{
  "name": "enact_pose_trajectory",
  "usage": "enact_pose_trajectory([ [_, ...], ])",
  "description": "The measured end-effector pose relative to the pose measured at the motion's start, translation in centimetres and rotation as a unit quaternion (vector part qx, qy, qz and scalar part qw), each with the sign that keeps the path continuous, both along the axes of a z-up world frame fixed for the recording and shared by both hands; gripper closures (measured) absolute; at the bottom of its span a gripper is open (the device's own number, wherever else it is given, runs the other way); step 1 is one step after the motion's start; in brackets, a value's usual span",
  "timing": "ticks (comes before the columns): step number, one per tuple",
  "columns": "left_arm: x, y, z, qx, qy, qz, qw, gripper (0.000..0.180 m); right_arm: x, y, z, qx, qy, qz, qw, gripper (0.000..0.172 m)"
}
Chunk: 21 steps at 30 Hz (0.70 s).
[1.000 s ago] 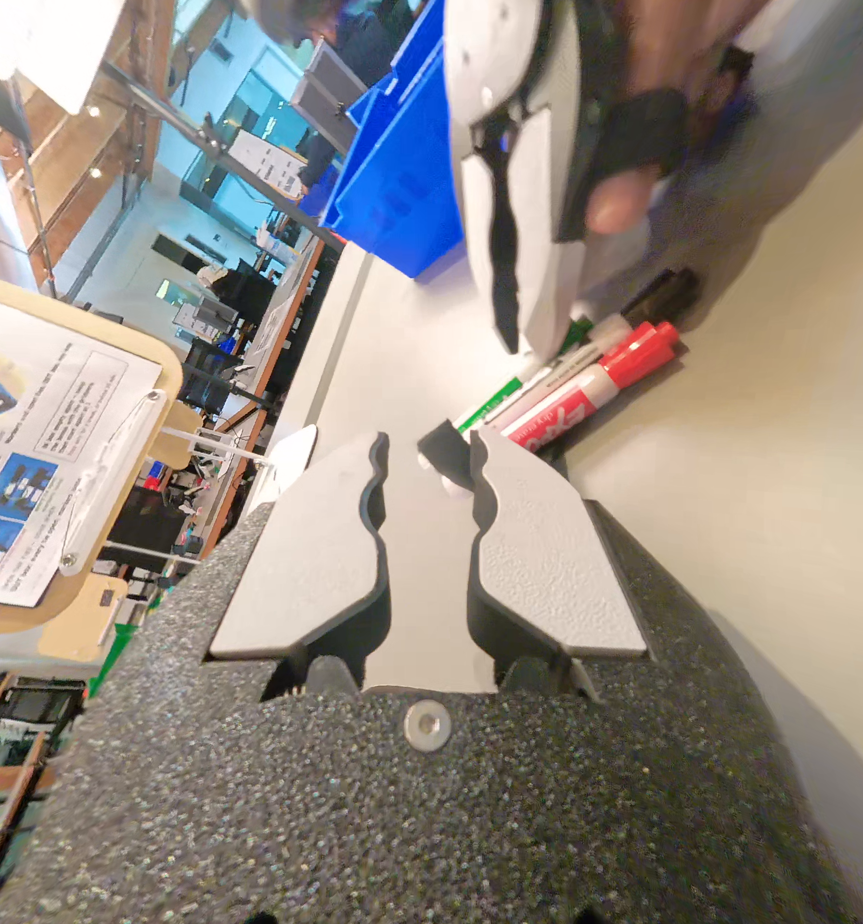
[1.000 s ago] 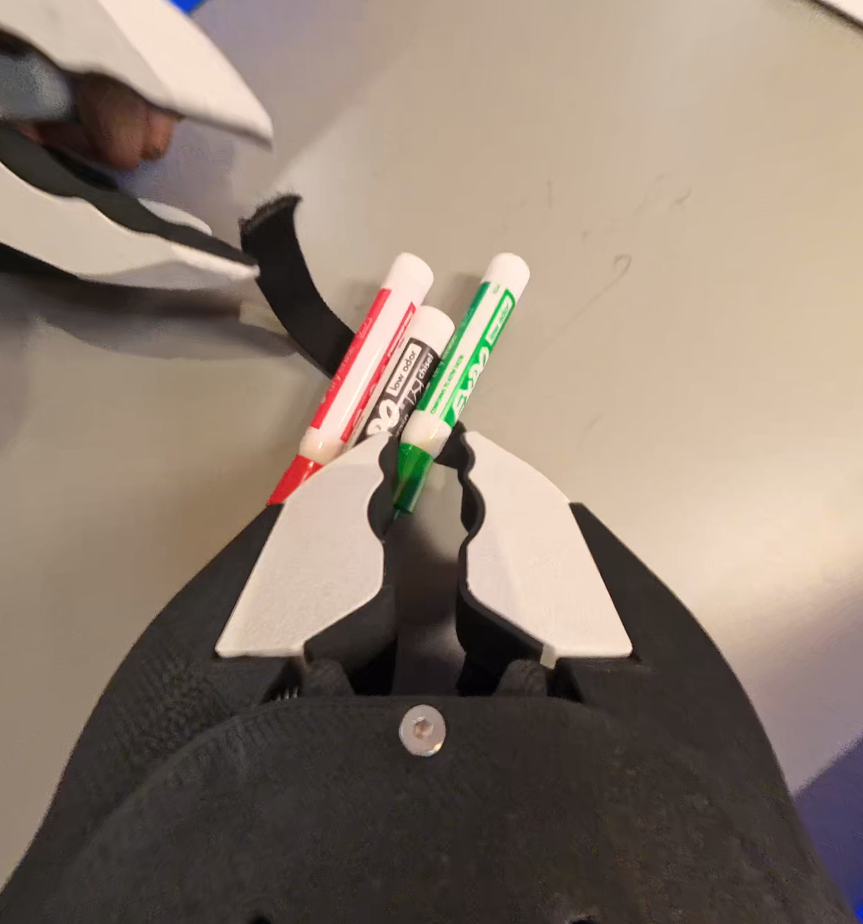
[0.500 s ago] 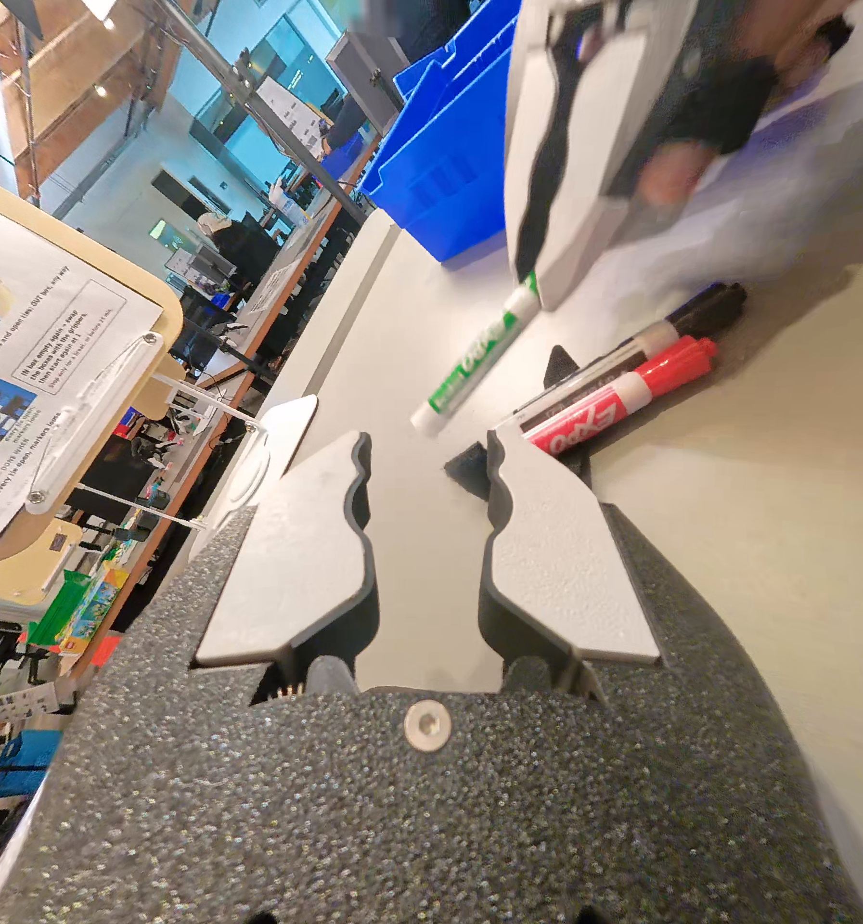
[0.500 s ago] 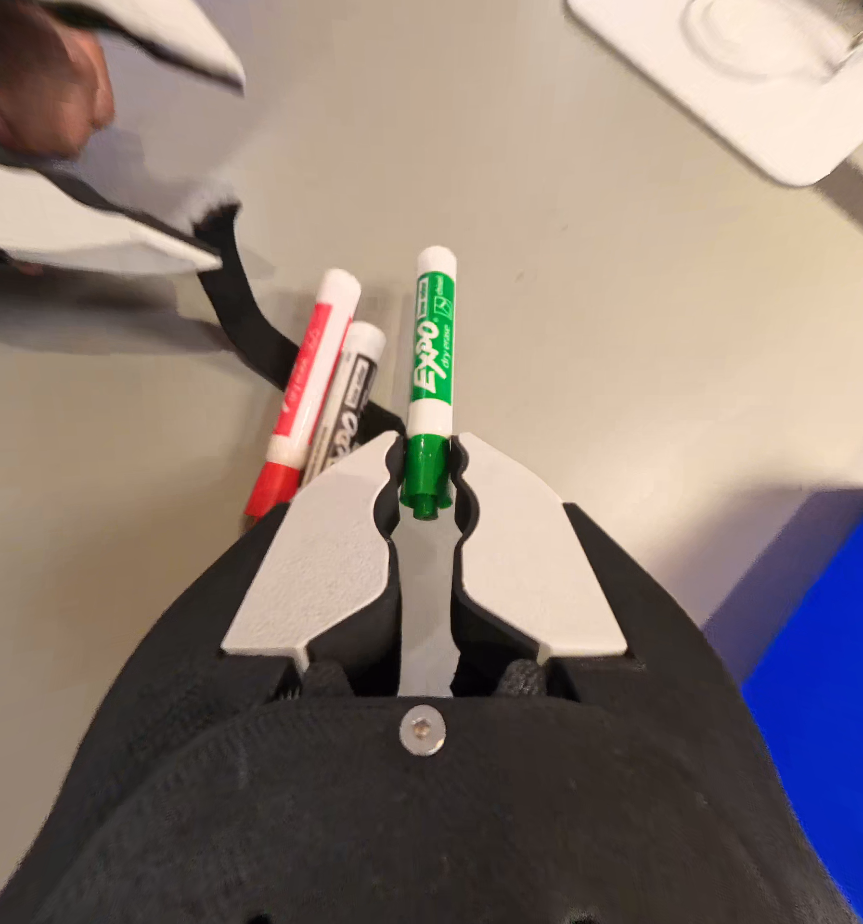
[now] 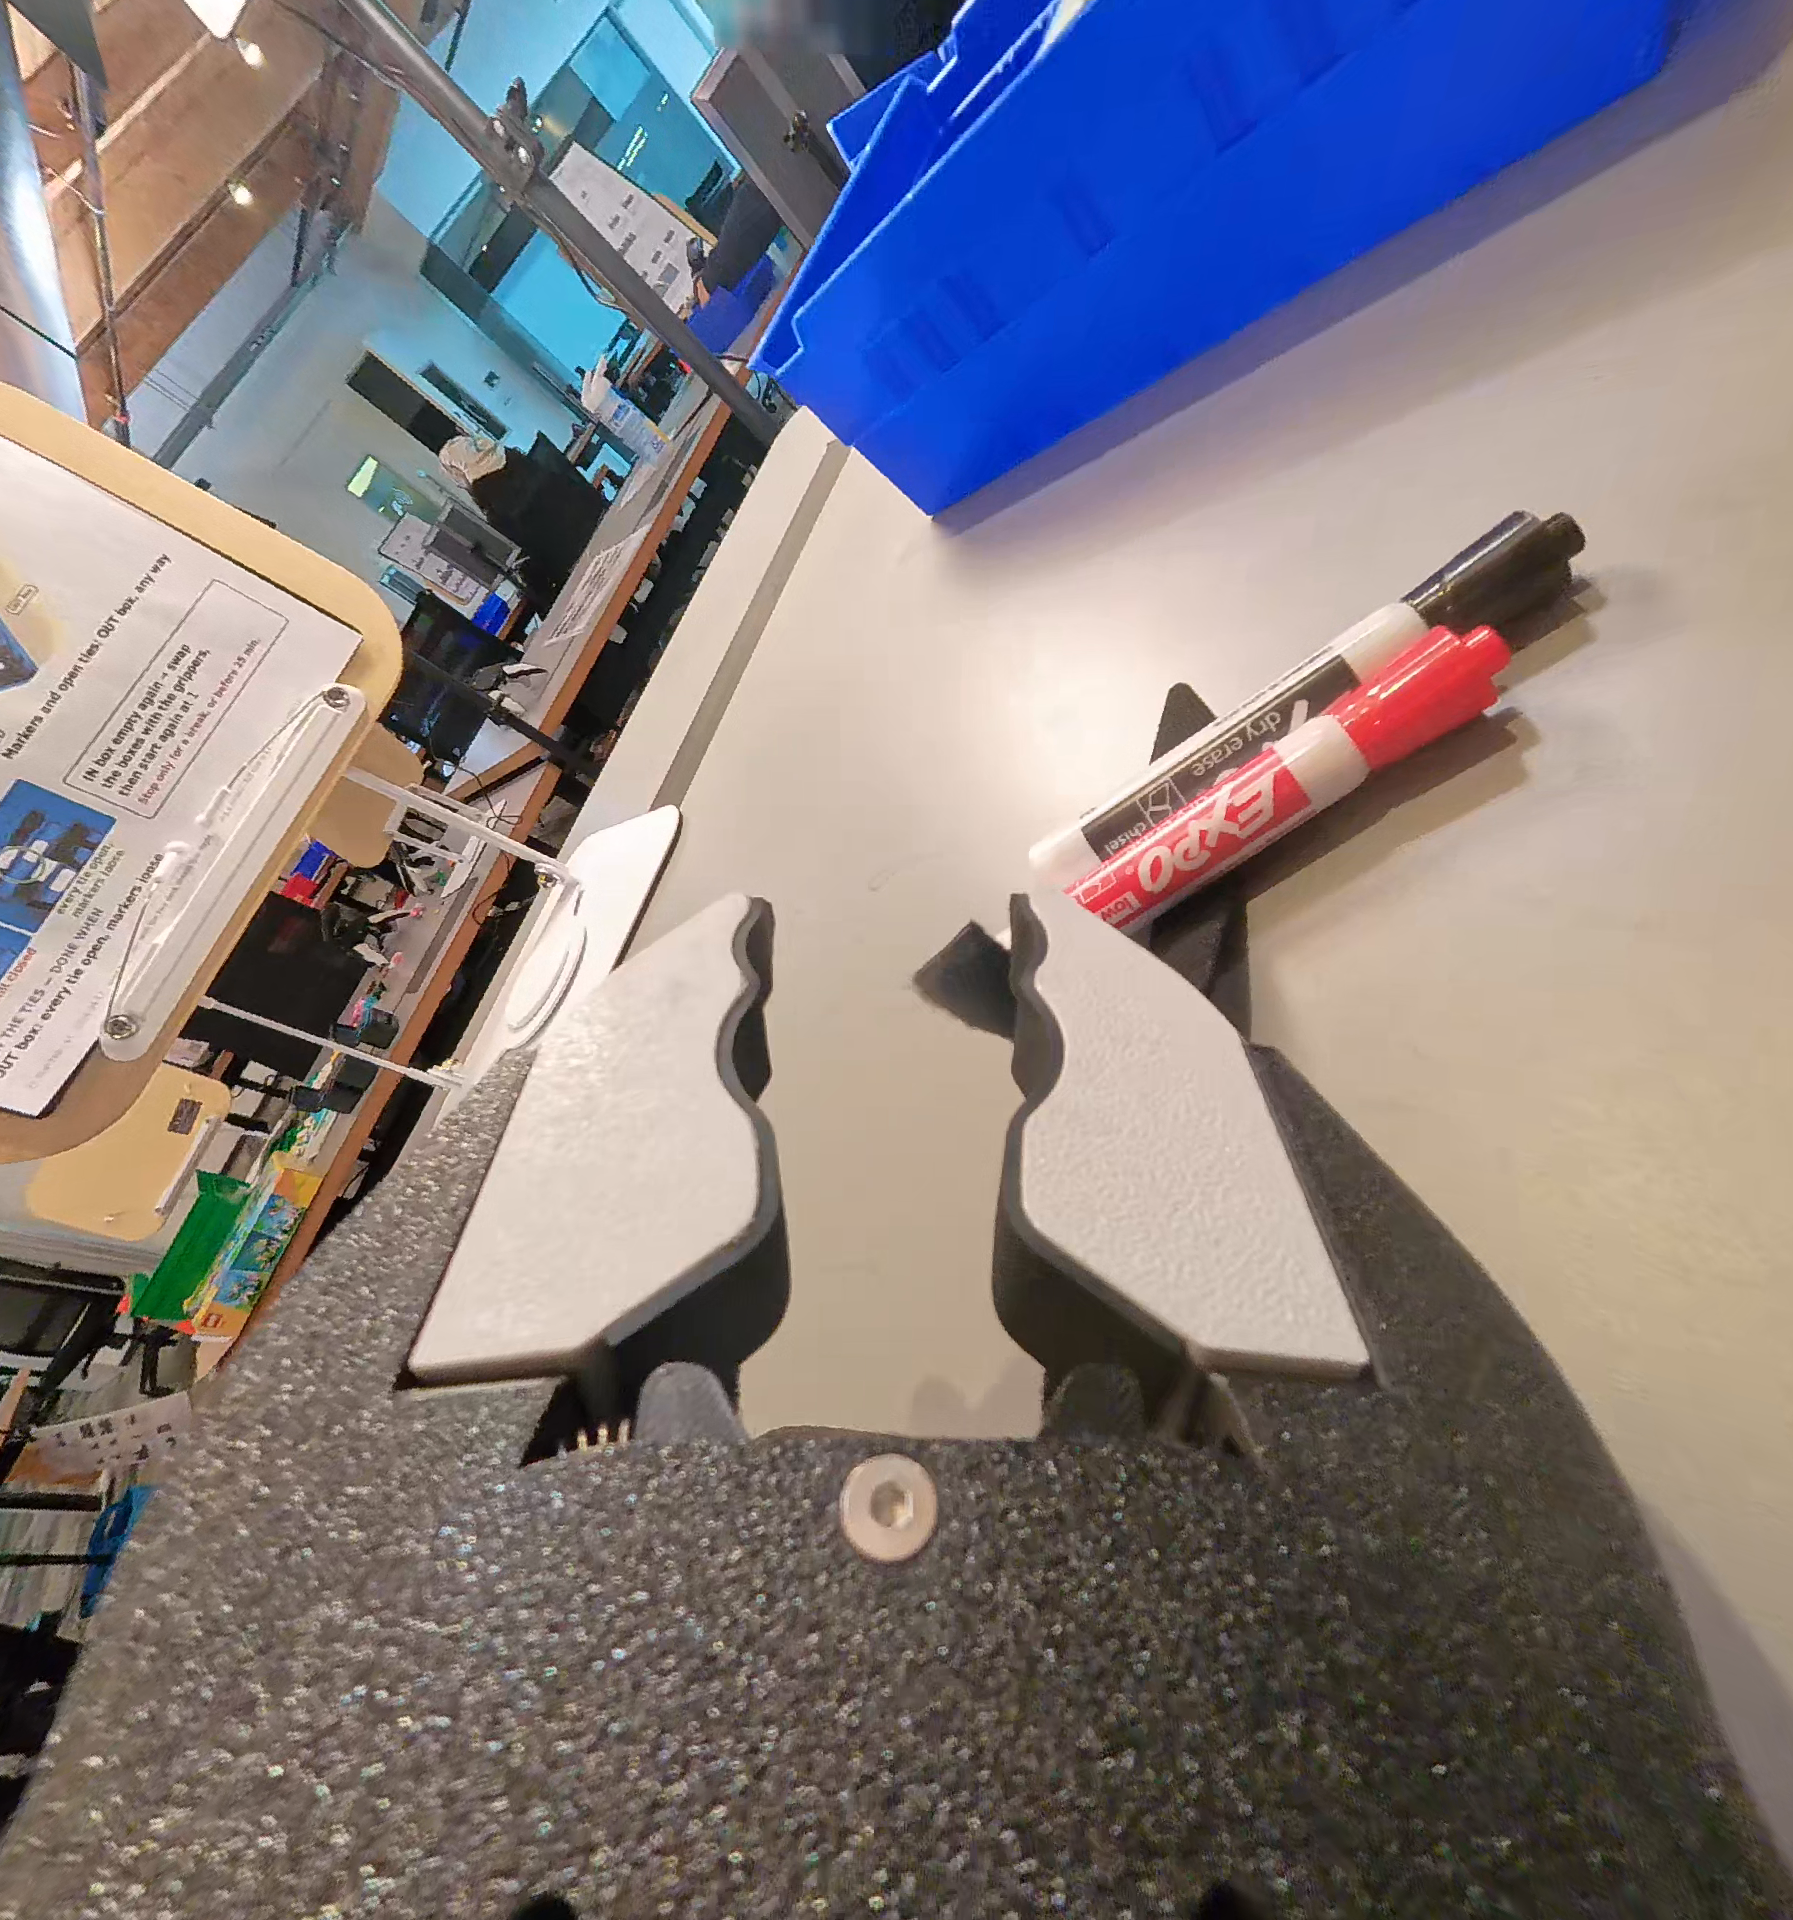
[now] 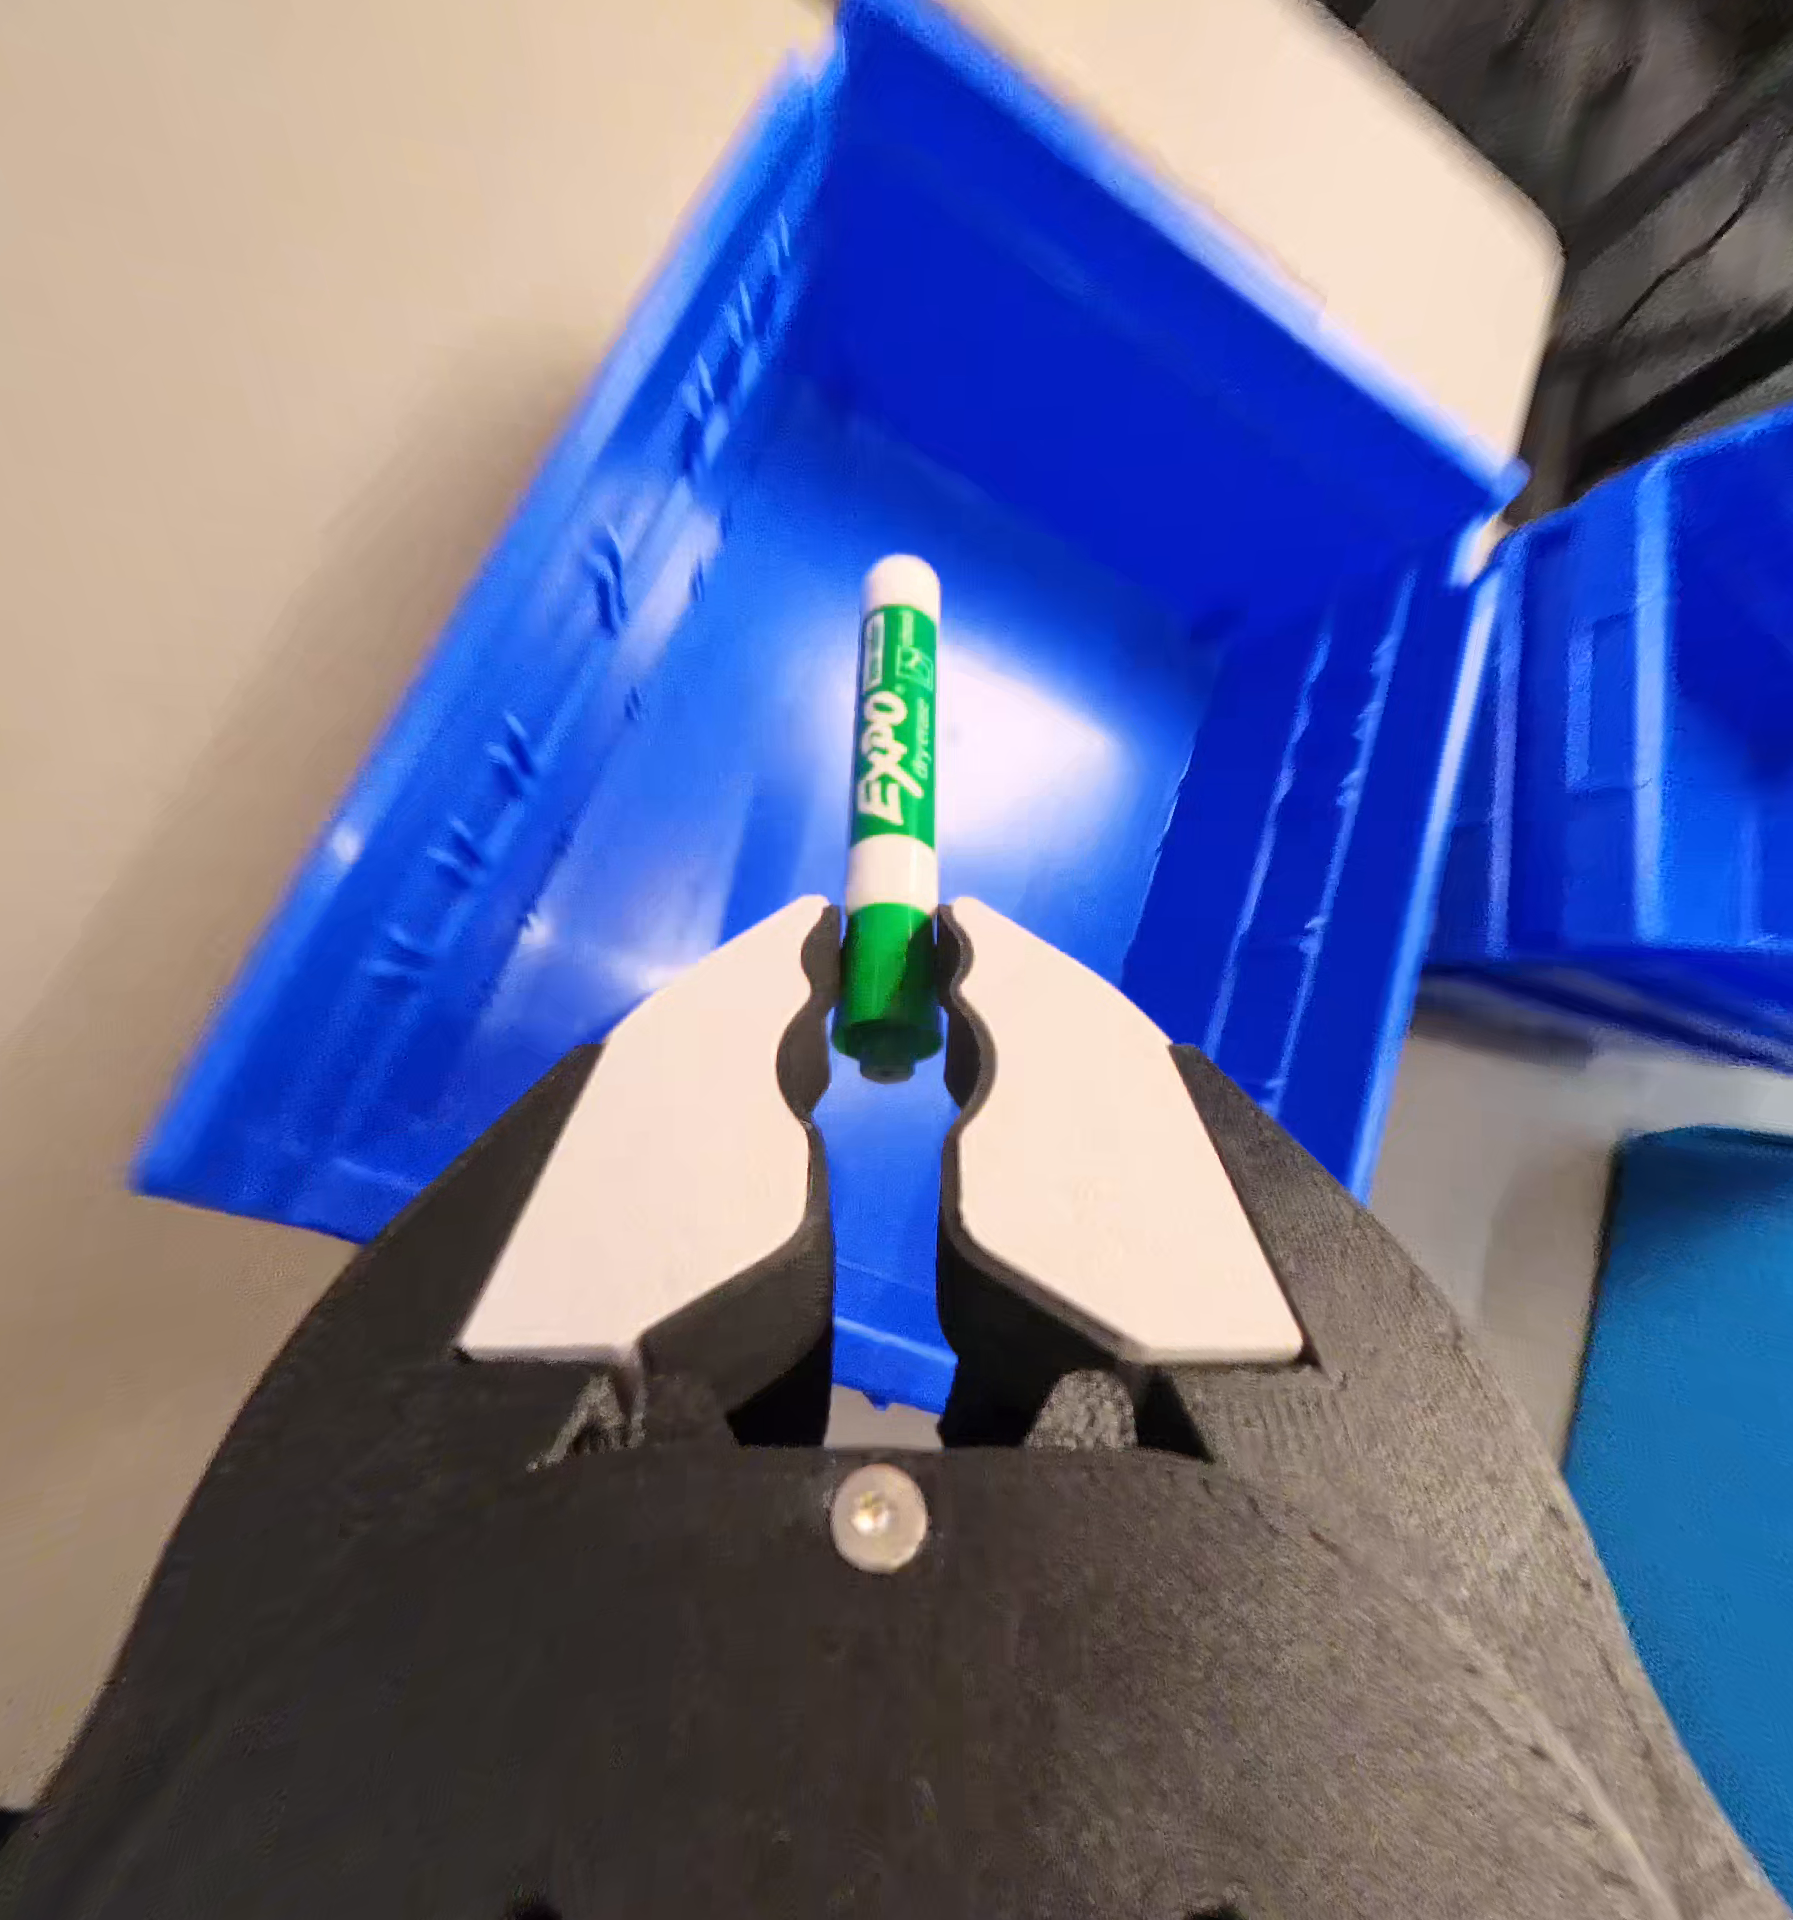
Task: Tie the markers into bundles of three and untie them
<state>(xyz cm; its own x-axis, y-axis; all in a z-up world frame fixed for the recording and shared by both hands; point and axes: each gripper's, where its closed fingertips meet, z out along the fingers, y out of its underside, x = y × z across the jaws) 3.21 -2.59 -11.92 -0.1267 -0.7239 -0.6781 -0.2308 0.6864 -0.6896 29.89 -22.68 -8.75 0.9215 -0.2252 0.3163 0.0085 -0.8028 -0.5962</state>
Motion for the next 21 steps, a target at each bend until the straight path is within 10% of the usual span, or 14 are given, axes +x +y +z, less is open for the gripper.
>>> enact_pose_trajectory([
  [1,0.0,0.0,-0.2,0.002,0.002,-0.001,1.000,0.136,0.3,-0.4,-1.7,-0.021,0.022,0.001,1.000,0.154],
  [8,0.1,-0.5,-1.1,0.010,0.016,-0.011,1.000,0.137,-3.0,-0.7,-7.3,-0.114,0.121,0.063,0.984,0.155],
  [15,-0.1,-1.2,-2.3,-0.019,0.053,-0.032,0.998,0.136,-3.0,-1.1,-1.6,-0.062,0.060,0.043,0.995,0.128],
  [21,-0.4,-2.0,-2.7,-0.055,0.082,-0.049,0.994,0.134,-15.9,3.1,0.7,-0.038,0.063,0.221,0.973,0.132],
])
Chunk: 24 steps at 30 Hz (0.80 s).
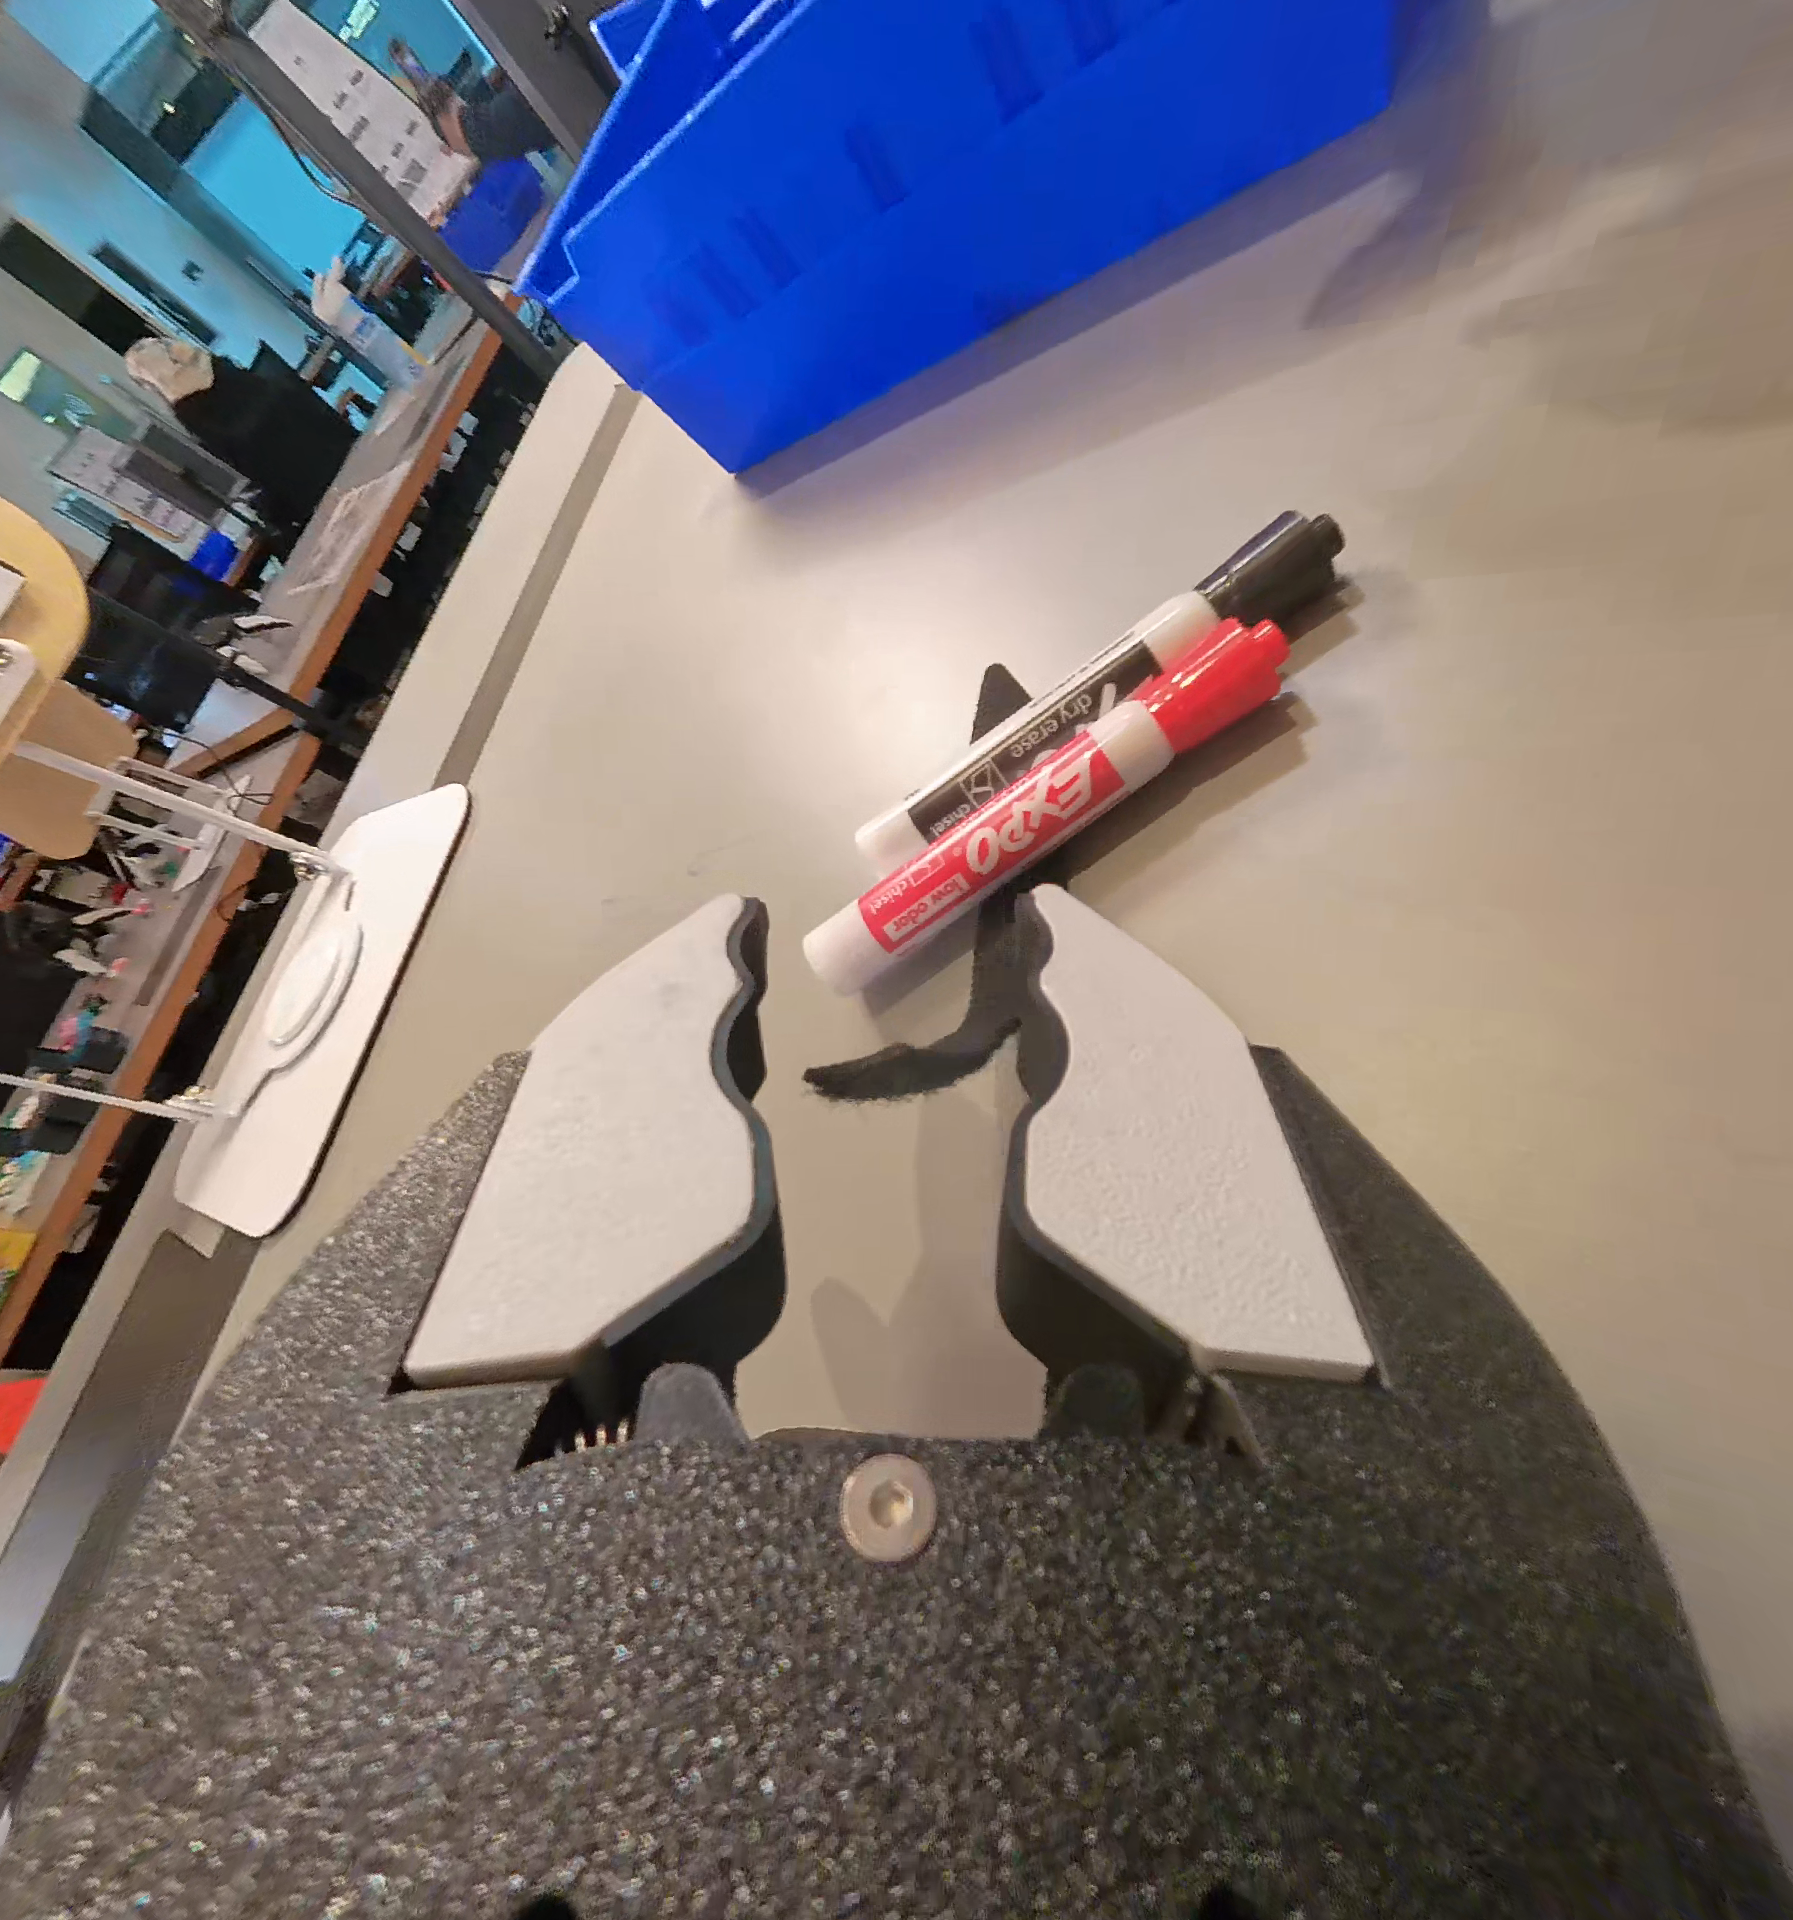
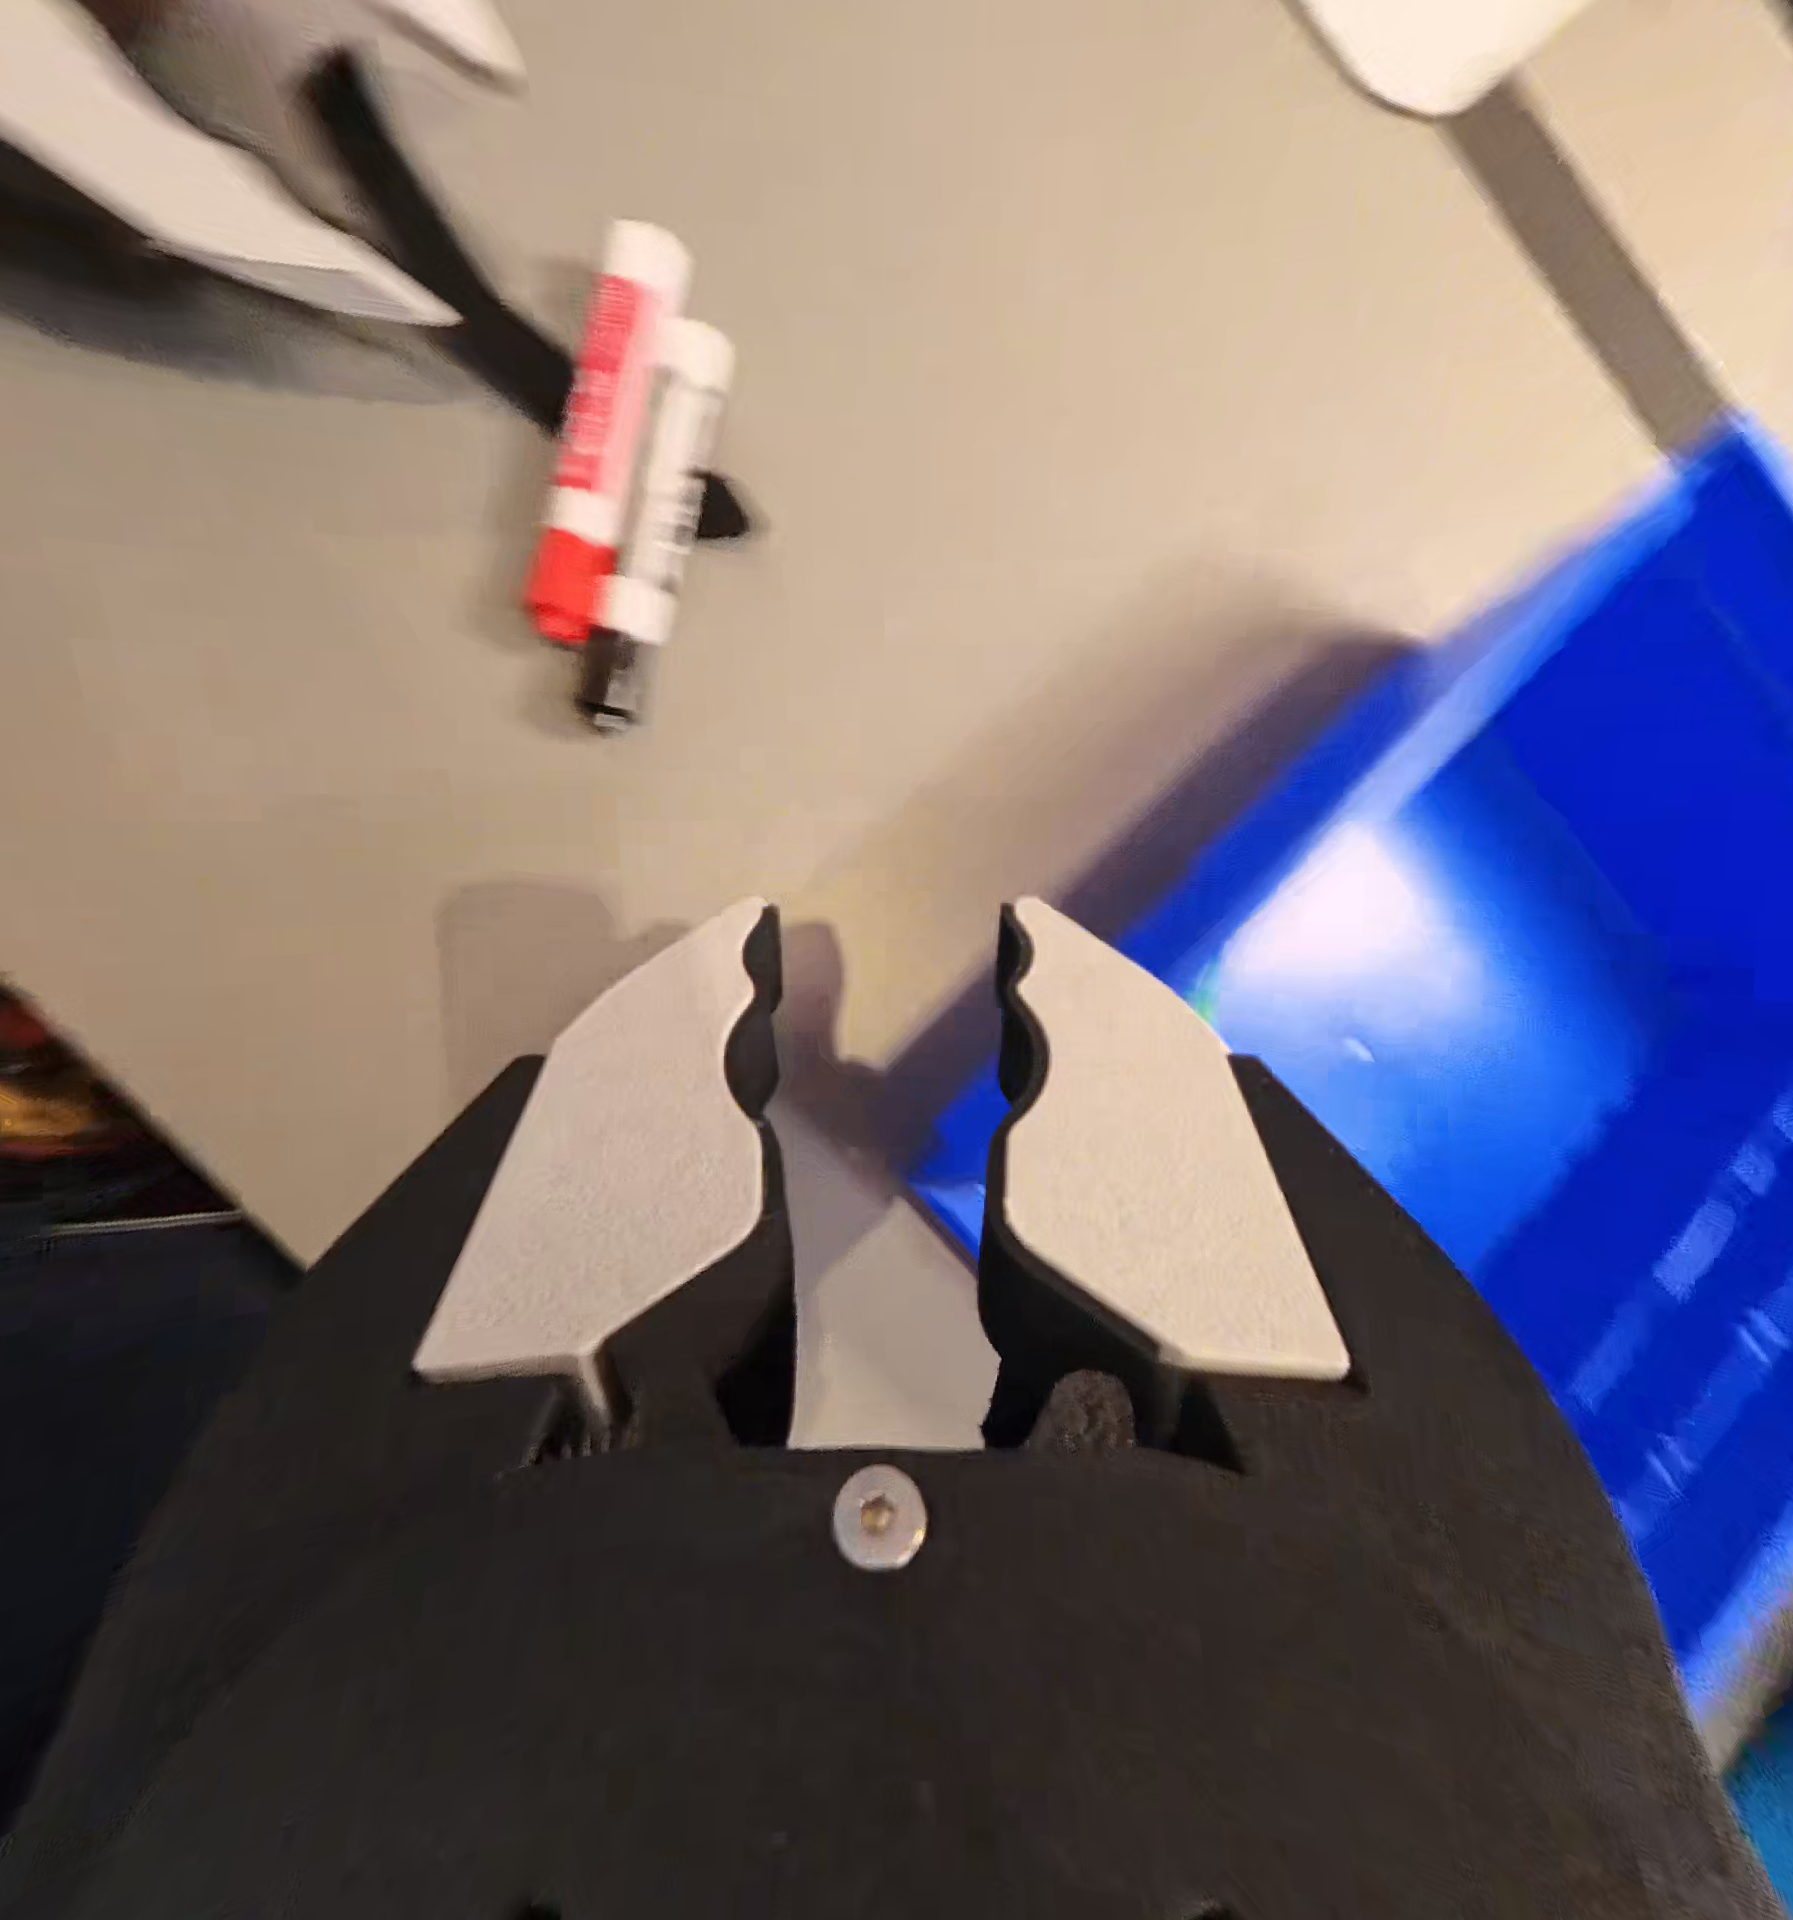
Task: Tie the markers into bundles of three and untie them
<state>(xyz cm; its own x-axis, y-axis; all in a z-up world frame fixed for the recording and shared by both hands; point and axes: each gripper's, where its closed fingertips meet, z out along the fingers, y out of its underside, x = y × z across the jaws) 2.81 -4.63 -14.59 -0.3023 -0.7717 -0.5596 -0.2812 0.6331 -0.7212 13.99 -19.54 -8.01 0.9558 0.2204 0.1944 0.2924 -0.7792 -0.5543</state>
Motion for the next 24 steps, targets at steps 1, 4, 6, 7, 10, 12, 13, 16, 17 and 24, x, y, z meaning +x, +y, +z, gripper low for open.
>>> enact_pose_trajectory([
  [1,-0.1,0.0,-0.3,0.001,0.009,0.000,1.000,0.134,-2.4,0.6,-0.9,-0.012,0.013,0.032,0.999,0.132],
  [4,-0.3,0.4,-1.8,0.023,0.048,0.007,0.999,0.132,-6.7,2.2,-4.9,-0.058,0.042,0.088,0.994,0.130],
  [6,-0.2,0.7,-2.3,0.033,0.054,0.014,0.998,0.136,-7.0,3.3,-7.6,-0.085,0.043,0.083,0.992,0.124],
  [7,-0.2,0.7,-2.3,0.030,0.052,0.013,0.998,0.135,-7.1,3.8,-8.5,-0.092,0.050,0.081,0.991,0.122],
  [10,-0.3,0.8,-2.3,0.029,0.056,0.015,0.998,0.135,-7.2,5.3,-10.1,-0.093,0.068,0.075,0.990,0.120],
  [12,-0.3,0.7,-2.4,0.035,0.056,0.014,0.998,0.135,-6.7,5.9,-11.1,-0.101,0.058,0.067,0.991,0.124],
  [13,-0.3,0.6,-2.4,0.036,0.056,0.014,0.998,0.136,-6.9,6.0,-11.4,-0.103,0.065,0.074,0.990,0.132],
  [16,-0.3,0.5,-2.4,0.040,0.055,0.011,0.998,0.137,-6.9,6.2,-11.2,-0.099,0.064,0.078,0.990,0.150],
  [17,-0.3,0.5,-2.4,0.041,0.055,0.011,0.998,0.137,-6.4,6.2,-10.9,-0.092,0.052,0.072,0.992,0.152],
  [24,-0.3,0.5,-2.4,0.042,0.055,0.011,0.998,0.138,-2.2,5.4,-1.5,0.031,0.011,0.010,0.999,0.154],
])
